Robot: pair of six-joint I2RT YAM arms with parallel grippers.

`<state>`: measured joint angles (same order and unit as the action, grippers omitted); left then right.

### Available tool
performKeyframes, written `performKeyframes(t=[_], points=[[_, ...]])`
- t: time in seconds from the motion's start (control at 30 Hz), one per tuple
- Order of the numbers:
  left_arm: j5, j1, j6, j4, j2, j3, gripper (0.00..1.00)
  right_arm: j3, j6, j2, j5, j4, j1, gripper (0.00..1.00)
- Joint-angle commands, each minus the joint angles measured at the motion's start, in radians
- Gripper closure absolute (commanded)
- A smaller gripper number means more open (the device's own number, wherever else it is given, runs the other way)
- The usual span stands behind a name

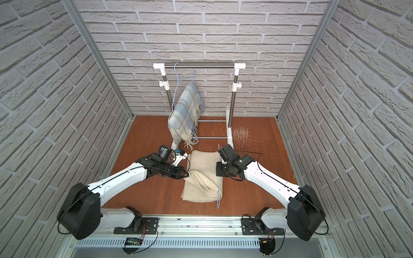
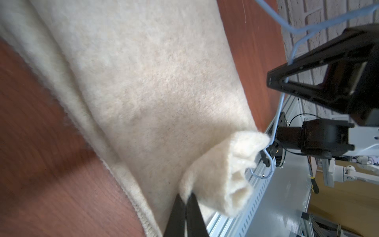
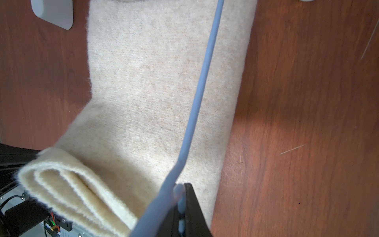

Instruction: Hang the scarf on the hanger

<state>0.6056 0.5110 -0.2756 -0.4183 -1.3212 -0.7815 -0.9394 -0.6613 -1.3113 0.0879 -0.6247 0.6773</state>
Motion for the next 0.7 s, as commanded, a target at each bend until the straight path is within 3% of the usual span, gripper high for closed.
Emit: performKeyframes(t=[0.0,0.07,0.17,0.27,0.3,0.4,0.67], points=[[-0.026,0.052,0.052,-0.023,0.001,0.003,1.00,-0.073,0.031,0.022,-0.012,-0.084,-0.005,0.97],[-0.047,0.086,0.069,-0.039,-0.002,0.002,1.00,-0.114,0.040,0.013,-0.005,-0.118,-0.004,0.97],[-0.114,0.113,0.074,-0.079,-0.010,-0.015,0.85,-0.172,0.048,0.009,-0.014,-0.170,-0.002,0.97],[-0.190,0.106,0.068,-0.115,-0.002,-0.037,0.82,-0.236,0.062,0.009,-0.023,-0.236,0.003,0.97],[-0.205,0.097,0.065,-0.123,0.003,-0.042,0.83,-0.260,0.068,0.008,-0.024,-0.252,0.006,0.97],[-0.269,0.075,0.068,-0.155,0.006,-0.050,1.00,-0.321,0.084,0.005,-0.027,-0.296,0.013,0.97],[-0.337,0.058,0.056,-0.164,-0.039,-0.069,1.00,-0.473,0.122,-0.008,-0.028,-0.372,0.028,0.97]])
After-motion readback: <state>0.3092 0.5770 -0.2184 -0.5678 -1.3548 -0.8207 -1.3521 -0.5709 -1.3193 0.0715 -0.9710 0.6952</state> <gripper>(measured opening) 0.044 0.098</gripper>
